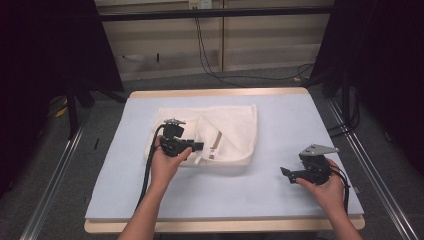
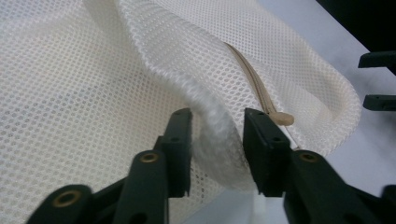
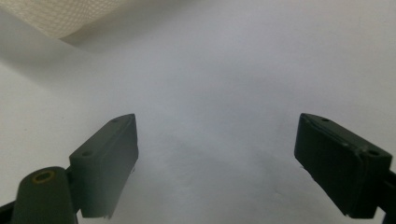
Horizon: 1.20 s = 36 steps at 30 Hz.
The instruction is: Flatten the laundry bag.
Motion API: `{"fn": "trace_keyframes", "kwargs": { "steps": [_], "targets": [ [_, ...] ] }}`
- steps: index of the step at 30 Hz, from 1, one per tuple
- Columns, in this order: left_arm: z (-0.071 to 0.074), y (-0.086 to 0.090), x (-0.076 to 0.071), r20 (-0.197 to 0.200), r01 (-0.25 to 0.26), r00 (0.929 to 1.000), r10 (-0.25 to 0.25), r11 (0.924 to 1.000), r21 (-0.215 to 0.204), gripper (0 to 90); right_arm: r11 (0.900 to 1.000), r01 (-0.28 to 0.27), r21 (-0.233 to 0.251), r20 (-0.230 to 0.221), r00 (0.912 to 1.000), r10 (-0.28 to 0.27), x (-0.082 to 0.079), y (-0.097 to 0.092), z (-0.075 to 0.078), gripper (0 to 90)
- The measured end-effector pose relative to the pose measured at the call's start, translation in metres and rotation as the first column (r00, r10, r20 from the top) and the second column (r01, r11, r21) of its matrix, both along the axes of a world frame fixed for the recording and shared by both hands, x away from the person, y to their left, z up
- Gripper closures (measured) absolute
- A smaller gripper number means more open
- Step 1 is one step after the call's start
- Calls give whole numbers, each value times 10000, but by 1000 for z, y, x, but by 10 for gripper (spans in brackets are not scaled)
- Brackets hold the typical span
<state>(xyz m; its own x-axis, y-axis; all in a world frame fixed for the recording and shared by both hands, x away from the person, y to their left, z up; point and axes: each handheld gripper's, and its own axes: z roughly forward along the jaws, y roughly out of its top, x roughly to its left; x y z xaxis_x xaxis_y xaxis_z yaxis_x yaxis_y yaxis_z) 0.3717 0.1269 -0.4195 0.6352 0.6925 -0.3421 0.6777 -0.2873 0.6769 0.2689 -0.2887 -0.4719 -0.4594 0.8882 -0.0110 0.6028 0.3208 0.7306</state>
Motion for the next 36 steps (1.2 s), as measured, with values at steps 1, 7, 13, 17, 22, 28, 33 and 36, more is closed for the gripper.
{"fn": "trace_keyframes", "kwargs": {
  "steps": [1, 7, 13, 17, 22, 28, 33, 36],
  "targets": [
    [0, 0, 0, 4, 35, 10000, -35, 10000, -31, 571, 10000, -10, 28, -16, 10000, 10, 0, 0, 0, 130],
    [5, -8, -5, 124, 278, 9995, -278, 9996, -21, 494, 10000, -60, -34, 10, 10000, 60, 0, 2, 0, 131],
    [10, -14, -6, 349, 287, 9990, -284, 9995, -103, 408, 9999, -106, -72, 1, 9999, 106, 0, 4, 0, 130],
    [14, -11, -5, 416, 436, 9982, -434, 9990, -42, 346, 9998, -171, -30, -82, 9998, 171, 0, 3, -1, 130],
    [16, 7, -2, 576, 330, 9978, -316, 9992, -226, 230, 10000, -80, -54, -66, 9999, 80, 1, 3, -1, 130],
    [20, 29, 1, 508, 112, 9987, -98, 9996, -266, 180, 9999, -102, -48, -222, 9997, 101, 1, 5, -3, 130],
    [18, 43, 4, 517, -215, 9984, 221, 9997, -118, 176, 9997, -227, -120, -194, 9996, 225, 2, 7, -4, 131],
    [13, 56, 8, 485, -430, 9979, 418, 9988, 235, 175, 9998, -193, -93, -249, 9995, 191, 2, 8, -4, 131]
  ]
}}
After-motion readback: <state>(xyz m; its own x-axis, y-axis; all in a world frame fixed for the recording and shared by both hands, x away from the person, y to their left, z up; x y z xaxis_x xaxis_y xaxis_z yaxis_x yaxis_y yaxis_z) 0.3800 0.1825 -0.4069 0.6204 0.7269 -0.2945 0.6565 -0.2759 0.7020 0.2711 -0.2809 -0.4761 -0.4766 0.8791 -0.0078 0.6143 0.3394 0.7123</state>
